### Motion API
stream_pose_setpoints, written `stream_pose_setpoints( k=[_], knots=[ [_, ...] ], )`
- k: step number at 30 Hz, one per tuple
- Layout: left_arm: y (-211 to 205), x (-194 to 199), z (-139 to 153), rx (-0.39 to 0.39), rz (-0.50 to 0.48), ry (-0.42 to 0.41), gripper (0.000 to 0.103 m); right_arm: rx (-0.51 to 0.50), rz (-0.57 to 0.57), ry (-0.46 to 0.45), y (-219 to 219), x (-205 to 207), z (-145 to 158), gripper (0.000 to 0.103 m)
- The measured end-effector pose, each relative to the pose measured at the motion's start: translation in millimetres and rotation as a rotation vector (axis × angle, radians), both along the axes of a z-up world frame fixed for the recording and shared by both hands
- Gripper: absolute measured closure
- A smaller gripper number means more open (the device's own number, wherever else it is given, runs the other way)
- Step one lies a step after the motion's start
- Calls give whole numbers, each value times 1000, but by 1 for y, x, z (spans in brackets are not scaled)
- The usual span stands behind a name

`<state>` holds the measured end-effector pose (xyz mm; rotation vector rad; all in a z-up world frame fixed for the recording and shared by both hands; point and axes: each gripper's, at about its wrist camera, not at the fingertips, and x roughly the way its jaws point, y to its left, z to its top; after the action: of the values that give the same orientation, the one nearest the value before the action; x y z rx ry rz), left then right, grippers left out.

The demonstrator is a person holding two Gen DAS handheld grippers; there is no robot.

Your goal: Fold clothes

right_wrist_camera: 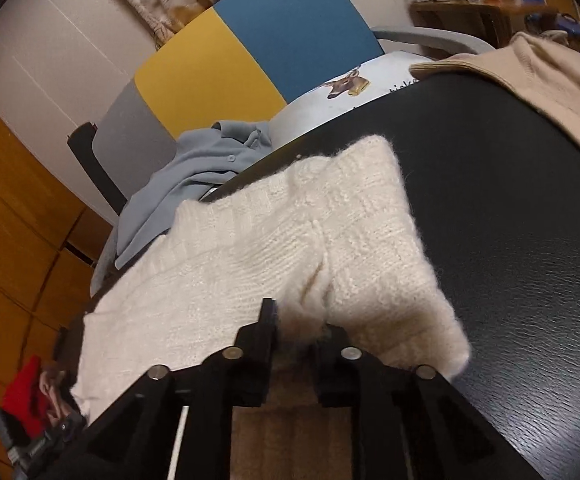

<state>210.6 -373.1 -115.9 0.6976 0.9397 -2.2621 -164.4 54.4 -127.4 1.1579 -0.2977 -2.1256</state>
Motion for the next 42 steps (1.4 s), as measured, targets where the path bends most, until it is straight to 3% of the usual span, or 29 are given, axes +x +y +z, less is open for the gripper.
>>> stream_pose_setpoints(
  k=[4,8,11,13,15,18,24,29,34,39,42],
  knots=[
    [-2,-15,37,-159,-25,30,67,81,-55,185,3,18,33,46],
    [-22,-76,45,-241,-55,-12,64,119,99,316,-32,36,55,37],
    [-37,-114,39,-276,-65,-55,64,210,266,350,-76,44,47,35],
    [-46,-127,18,-285,-70,-146,64,269,308,336,-92,40,33,35],
    [-60,-129,-12,-163,-86,-210,64,319,342,318,-105,36,19,35],
    [-63,-109,-11,-111,-50,-151,66,297,345,280,-96,35,5,33],
    [-40,-96,-14,-164,-56,-203,66,242,370,270,-74,53,-2,28],
    [-49,-119,-16,-201,-48,-241,65,275,378,284,-89,46,-5,15],
    [-54,-122,-14,-199,-44,-239,65,275,376,282,-95,43,-4,9],
    [-60,-116,-14,-154,-52,-202,65,236,382,264,-86,44,-4,8],
    [-67,-117,-7,-106,-92,-190,65,225,409,241,-89,42,-3,1]
  ],
)
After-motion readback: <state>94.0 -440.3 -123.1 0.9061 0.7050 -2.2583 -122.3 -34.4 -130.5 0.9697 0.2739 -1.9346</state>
